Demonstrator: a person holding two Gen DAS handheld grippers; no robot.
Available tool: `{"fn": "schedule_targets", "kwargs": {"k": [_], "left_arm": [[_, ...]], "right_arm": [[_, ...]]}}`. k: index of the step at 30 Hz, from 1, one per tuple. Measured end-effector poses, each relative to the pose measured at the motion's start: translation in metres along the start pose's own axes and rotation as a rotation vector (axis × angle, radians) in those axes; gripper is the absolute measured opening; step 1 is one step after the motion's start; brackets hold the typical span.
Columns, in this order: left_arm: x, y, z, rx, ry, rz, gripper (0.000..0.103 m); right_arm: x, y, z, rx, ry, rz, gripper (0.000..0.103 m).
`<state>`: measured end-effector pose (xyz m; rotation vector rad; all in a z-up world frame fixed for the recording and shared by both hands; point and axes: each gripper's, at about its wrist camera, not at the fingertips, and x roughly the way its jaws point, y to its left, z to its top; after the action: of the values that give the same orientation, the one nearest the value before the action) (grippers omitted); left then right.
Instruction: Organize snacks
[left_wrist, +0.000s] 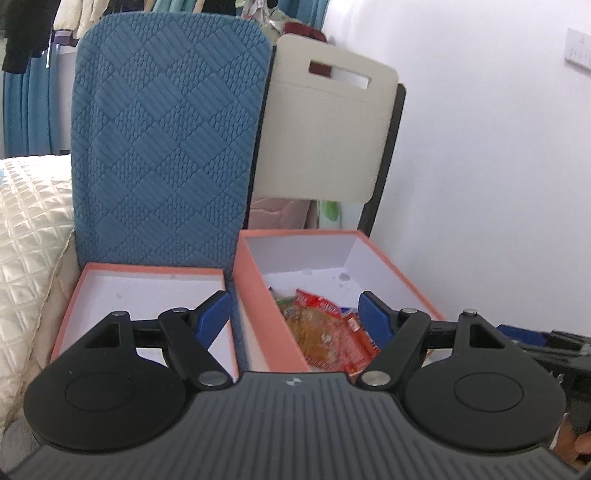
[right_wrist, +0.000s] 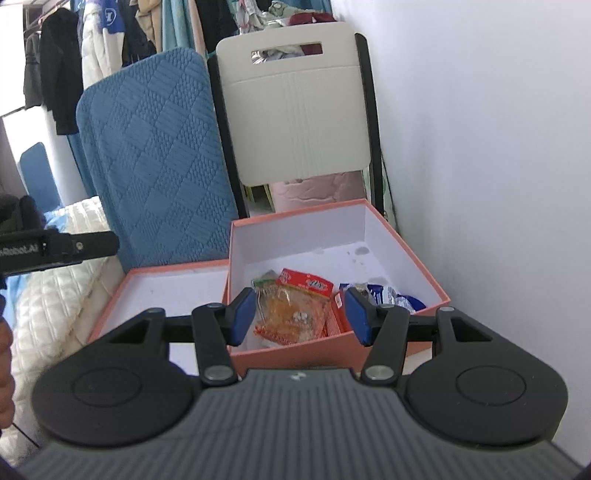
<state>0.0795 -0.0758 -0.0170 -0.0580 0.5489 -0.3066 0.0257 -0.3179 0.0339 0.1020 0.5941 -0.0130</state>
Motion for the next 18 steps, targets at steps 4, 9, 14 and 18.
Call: {"fn": "schedule_targets", "kwargs": {"k": [4, 9, 14, 18], "left_arm": [[-0.0014, 0.0054, -0.0066, -0.016, 0.009, 0.013, 0.080], [-0.0040, 0.0054, -0.0069, -0.010, 0.004, 0.018, 0.080], [-0.0052, 0.0032, -0.0052, -0.010, 0.000, 0.012, 0.080], [-0.0061, 0.0036, -0.0043, -0.014, -0.003, 0.014, 0.080]], "right_arm": [[0.0014, -0.0017, -0.0036, 0.007, 0.012, 0.000, 0.056], [0.0029, -0.0042, -0.0098, 0.018, 0.027, -0.003, 0.056], [0.0024, -0.0045, -0.0103, 0.015, 0.024, -0.018, 0.056], [0.0011, -0.0039, -0.0101, 0.014, 0.021, -0.020, 0.056]]}}
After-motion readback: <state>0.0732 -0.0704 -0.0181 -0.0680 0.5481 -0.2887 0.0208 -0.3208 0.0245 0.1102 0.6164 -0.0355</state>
